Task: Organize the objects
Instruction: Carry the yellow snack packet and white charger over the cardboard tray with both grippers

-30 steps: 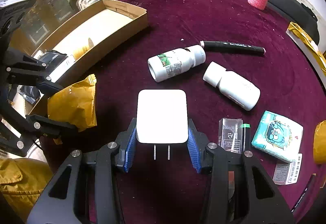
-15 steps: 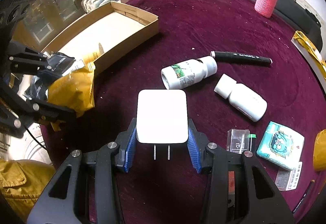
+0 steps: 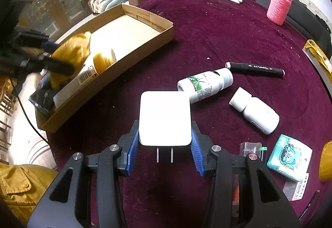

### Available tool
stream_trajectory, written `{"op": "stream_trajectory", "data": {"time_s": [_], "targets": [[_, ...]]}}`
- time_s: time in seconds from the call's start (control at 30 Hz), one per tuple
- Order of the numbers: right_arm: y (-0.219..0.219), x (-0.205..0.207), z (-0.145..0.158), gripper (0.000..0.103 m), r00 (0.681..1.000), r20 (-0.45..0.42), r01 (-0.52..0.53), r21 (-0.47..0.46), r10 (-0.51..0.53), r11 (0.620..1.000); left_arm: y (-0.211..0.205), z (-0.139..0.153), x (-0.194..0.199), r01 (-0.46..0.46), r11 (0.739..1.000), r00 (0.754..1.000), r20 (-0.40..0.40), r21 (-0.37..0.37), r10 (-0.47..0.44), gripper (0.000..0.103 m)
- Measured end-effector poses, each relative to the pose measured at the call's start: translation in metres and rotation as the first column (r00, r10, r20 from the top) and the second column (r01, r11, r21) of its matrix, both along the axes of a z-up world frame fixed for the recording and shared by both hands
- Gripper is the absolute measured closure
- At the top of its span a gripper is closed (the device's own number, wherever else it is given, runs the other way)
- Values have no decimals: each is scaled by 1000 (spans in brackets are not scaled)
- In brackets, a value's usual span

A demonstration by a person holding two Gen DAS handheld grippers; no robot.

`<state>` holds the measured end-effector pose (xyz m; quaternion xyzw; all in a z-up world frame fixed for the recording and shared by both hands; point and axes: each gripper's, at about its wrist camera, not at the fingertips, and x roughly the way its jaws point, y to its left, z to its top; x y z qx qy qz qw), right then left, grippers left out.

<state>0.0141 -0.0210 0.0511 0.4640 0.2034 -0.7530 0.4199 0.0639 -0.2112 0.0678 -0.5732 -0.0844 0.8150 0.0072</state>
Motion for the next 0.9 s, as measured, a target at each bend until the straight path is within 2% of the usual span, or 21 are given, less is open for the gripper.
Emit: {"op": "stream_trajectory", "data": {"time_s": [0.17, 0.33, 0.63, 0.77, 0.9], "targets": [[-3, 0, 0, 58, 1000, 0, -1, -3, 1, 1000, -26, -13, -11, -81, 997, 997, 9, -15, 81, 60], [-5, 0, 1, 58, 1000, -1, -2, -5, 2, 1000, -37, -33, -22, -111, 993, 993, 34, -29, 112, 60], [-21, -1, 8, 58, 1000, -14, -19, -10, 19, 1000, -39, -51, -28, -95, 995, 994, 60, -31, 96, 60], [-42, -8, 16, 58, 999, -24, -39, -23, 38, 999, -36, -50, -24, -85, 996, 994, 62, -39, 88, 60], [-68, -23, 20, 58, 998, 0, -57, -50, 58, 997, -36, -50, -19, -78, 996, 995, 64, -38, 80, 60]]}}
